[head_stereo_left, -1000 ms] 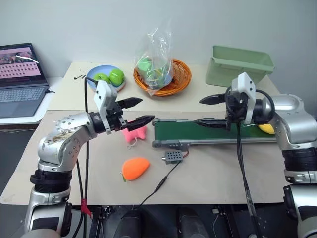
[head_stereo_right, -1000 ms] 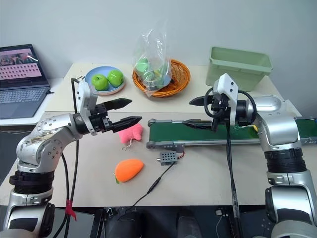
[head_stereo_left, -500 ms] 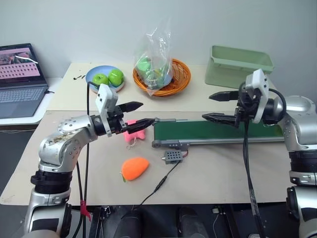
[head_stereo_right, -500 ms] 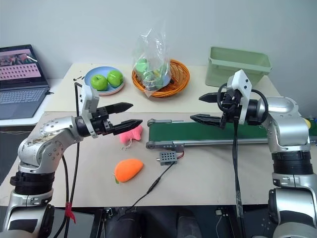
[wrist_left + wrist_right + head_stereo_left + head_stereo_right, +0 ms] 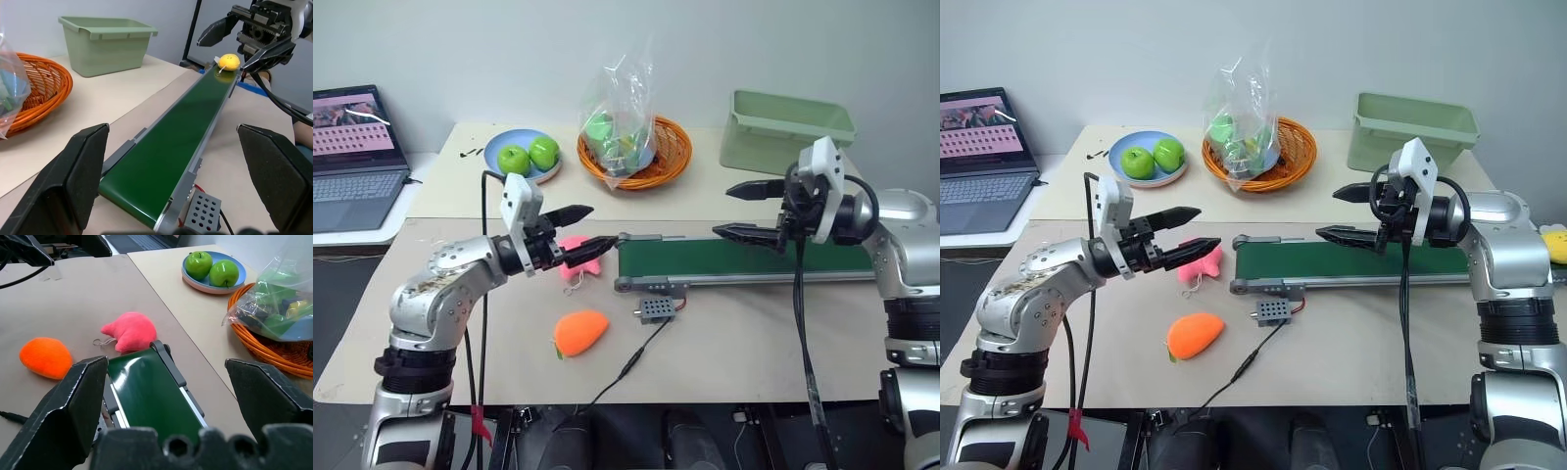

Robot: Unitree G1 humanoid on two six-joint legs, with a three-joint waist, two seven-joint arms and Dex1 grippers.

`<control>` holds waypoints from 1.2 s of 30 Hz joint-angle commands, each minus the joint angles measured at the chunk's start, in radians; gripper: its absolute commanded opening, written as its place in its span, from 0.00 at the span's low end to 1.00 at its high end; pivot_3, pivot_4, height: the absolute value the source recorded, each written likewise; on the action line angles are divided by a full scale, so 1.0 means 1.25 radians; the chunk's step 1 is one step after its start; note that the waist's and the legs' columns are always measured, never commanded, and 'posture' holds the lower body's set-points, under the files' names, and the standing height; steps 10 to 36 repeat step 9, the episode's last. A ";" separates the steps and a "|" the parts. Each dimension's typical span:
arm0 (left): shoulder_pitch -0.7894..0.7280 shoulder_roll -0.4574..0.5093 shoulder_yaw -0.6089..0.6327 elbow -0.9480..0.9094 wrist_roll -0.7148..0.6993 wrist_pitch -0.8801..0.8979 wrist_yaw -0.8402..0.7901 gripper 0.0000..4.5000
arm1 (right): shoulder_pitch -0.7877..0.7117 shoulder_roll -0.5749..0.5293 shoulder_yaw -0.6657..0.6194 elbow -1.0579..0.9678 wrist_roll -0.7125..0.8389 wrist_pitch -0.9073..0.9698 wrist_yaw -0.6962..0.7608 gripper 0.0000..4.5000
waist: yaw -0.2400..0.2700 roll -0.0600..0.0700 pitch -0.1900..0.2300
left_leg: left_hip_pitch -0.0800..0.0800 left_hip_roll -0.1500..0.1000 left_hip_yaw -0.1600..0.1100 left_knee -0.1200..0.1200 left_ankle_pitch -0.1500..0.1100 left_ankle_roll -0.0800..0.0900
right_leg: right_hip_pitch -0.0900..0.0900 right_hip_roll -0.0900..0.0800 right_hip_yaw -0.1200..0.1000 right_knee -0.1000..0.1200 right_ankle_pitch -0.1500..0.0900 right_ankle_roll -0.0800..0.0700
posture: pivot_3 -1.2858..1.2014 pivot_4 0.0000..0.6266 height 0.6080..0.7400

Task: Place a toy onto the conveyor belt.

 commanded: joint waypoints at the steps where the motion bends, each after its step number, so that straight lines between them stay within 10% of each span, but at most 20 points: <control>1: 0.000 0.008 0.019 -0.030 -0.016 0.003 0.004 0.99 | -0.012 -0.005 -0.014 -0.016 0.008 -0.016 0.002 1.00 | 0.000 0.000 0.000 | 0.000 0.000 0.000 0.000 0.000 0.000 | 0.000 0.000 0.000 0.000 0.000 0.000 | 0.52 0.24 1.00; 36: 0.000 0.007 0.017 -0.026 -0.007 -0.002 0.008 0.99 | -0.015 -0.006 -0.010 -0.016 0.005 -0.013 -0.001 1.00 | 0.000 0.000 0.000 | 0.000 0.000 0.000 0.000 0.000 0.000 | 0.000 0.000 0.000 0.000 0.000 0.000 | 0.52 0.24 1.00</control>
